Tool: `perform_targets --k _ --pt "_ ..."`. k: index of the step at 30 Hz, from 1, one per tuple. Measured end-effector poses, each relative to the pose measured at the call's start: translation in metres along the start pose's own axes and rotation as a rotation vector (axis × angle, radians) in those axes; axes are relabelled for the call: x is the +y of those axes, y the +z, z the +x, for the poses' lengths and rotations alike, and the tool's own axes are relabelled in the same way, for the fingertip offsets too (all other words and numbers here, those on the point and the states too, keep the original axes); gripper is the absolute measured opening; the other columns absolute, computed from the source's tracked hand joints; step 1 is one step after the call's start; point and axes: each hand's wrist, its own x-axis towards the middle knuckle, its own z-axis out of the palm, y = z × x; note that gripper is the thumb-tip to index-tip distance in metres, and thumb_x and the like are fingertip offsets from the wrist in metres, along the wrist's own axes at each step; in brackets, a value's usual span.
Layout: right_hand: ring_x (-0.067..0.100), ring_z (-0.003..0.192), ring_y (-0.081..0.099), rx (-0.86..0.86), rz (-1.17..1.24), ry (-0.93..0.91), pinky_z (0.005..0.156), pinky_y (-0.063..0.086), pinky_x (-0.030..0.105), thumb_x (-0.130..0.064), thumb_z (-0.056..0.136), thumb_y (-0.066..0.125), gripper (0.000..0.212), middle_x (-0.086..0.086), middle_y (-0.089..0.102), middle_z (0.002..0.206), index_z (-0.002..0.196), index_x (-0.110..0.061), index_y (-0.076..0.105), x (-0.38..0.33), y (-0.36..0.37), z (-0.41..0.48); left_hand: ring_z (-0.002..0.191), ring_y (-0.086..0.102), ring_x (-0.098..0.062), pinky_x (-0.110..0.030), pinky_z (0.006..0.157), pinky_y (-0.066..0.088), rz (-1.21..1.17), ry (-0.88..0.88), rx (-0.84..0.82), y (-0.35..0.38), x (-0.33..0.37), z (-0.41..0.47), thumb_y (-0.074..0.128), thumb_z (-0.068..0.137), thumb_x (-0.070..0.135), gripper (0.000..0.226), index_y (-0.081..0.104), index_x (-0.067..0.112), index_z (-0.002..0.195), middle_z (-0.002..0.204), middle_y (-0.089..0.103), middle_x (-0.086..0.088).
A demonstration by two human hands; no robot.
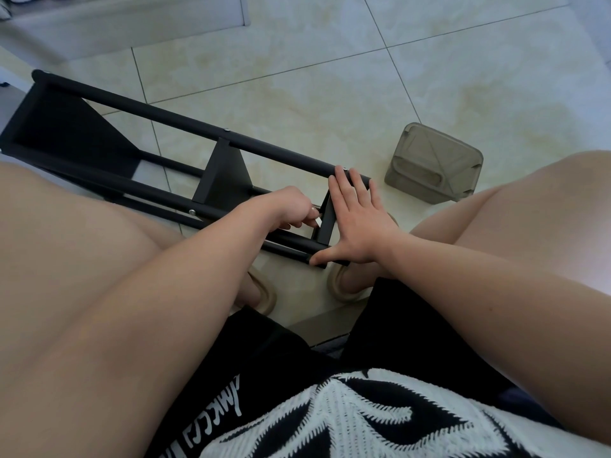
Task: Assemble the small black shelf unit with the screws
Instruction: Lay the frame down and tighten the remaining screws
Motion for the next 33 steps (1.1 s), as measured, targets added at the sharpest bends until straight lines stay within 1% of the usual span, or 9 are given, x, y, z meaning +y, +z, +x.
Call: perform_targets --k 3,7,9,11,14,17,19,23,33 --pt "0.030 0.152 -0.028 -0.006 0.004 0.000 0.124 -0.011 0.054 -0.104 0.051 0.040 0.156 0.009 -0.028 0.165 0.158 -0.008 -0.019 0.000 0.000 0.000 0.101 0.059 -0.019 -0.038 0.101 0.047 0.040 0.015 -0.017 -0.002 -0.001 -0.001 0.051 0.100 0.018 0.024 0.069 0.011 0.114 0.089 0.072 0.009" --pt "0.030 0.152 -0.028 -0.008 0.007 0.001 0.124 -0.012 0.053 -0.104 0.049 0.037 0.156 0.009 -0.029 0.165 0.158 -0.008 -0.019 0.001 -0.001 0.001 0.118 0.060 -0.030 -0.043 0.104 0.047 0.103 0.026 -0.030 -0.005 -0.004 0.001 0.055 0.097 0.019 0.020 0.072 0.013 0.105 0.113 0.072 -0.007" --pt "0.031 0.151 -0.028 -0.007 0.005 0.000 0.123 -0.012 0.053 -0.104 0.050 0.038 0.156 0.009 -0.029 0.165 0.158 -0.007 -0.019 0.000 -0.001 0.000 0.118 0.059 -0.032 -0.044 0.104 0.047 0.120 0.025 -0.033 -0.007 -0.007 0.002 0.058 0.095 0.021 0.017 0.073 0.015 0.101 0.116 0.070 -0.012" --pt "0.031 0.151 -0.028 -0.009 0.000 0.001 0.123 -0.012 0.054 -0.104 0.050 0.037 0.156 0.010 -0.029 0.165 0.158 -0.007 -0.019 0.001 -0.001 0.000 0.112 0.060 -0.030 -0.040 0.097 0.049 0.128 0.038 -0.039 -0.007 -0.010 0.004 0.058 0.094 0.020 0.015 0.073 0.017 0.093 0.114 0.071 -0.012" --pt "0.031 0.152 -0.028 -0.011 -0.003 0.001 0.124 -0.011 0.054 -0.105 0.050 0.036 0.156 0.010 -0.029 0.165 0.158 -0.007 -0.019 0.000 -0.001 0.000 0.095 0.060 -0.023 -0.033 0.077 0.044 0.149 0.077 -0.044 -0.008 -0.013 0.004 0.057 0.094 0.017 0.019 0.072 0.017 0.083 0.105 0.074 -0.009" --pt "0.031 0.152 -0.027 -0.007 -0.003 0.002 0.124 -0.011 0.054 -0.104 0.051 0.040 0.156 0.010 -0.028 0.165 0.158 -0.007 -0.019 0.000 -0.001 0.000 0.082 0.059 -0.014 -0.031 0.077 0.043 0.171 0.112 -0.045 -0.008 -0.014 0.002 0.057 0.095 0.015 0.020 0.071 0.017 0.081 0.079 0.075 0.007" --pt "0.031 0.152 -0.027 -0.008 -0.003 0.004 0.124 -0.011 0.054 -0.104 0.052 0.041 0.156 0.010 -0.028 0.165 0.158 -0.007 -0.019 0.000 -0.002 0.000 0.076 0.057 -0.010 -0.029 0.071 0.042 0.185 0.129 -0.047 -0.009 -0.014 0.002 0.057 0.097 0.015 0.021 0.069 0.019 0.080 0.064 0.071 0.014" --pt "0.031 0.152 -0.027 -0.014 -0.008 0.005 0.124 -0.010 0.054 -0.104 0.052 0.040 0.155 0.010 -0.029 0.165 0.158 -0.007 -0.019 0.000 -0.002 0.000 0.073 0.055 -0.009 -0.027 0.066 0.040 0.216 0.157 -0.062 -0.009 -0.016 0.000 0.057 0.098 0.014 0.021 0.067 0.020 0.080 0.072 0.071 0.010" --pt "0.030 0.151 -0.028 -0.014 -0.010 0.013 0.124 -0.011 0.053 -0.104 0.051 0.042 0.156 0.009 -0.029 0.165 0.158 -0.008 -0.020 -0.001 -0.002 0.000 0.075 0.054 -0.012 -0.028 0.071 0.043 0.308 0.173 -0.072 -0.009 -0.017 -0.001 0.060 0.097 0.015 0.018 0.070 0.020 0.082 0.087 0.069 0.001"
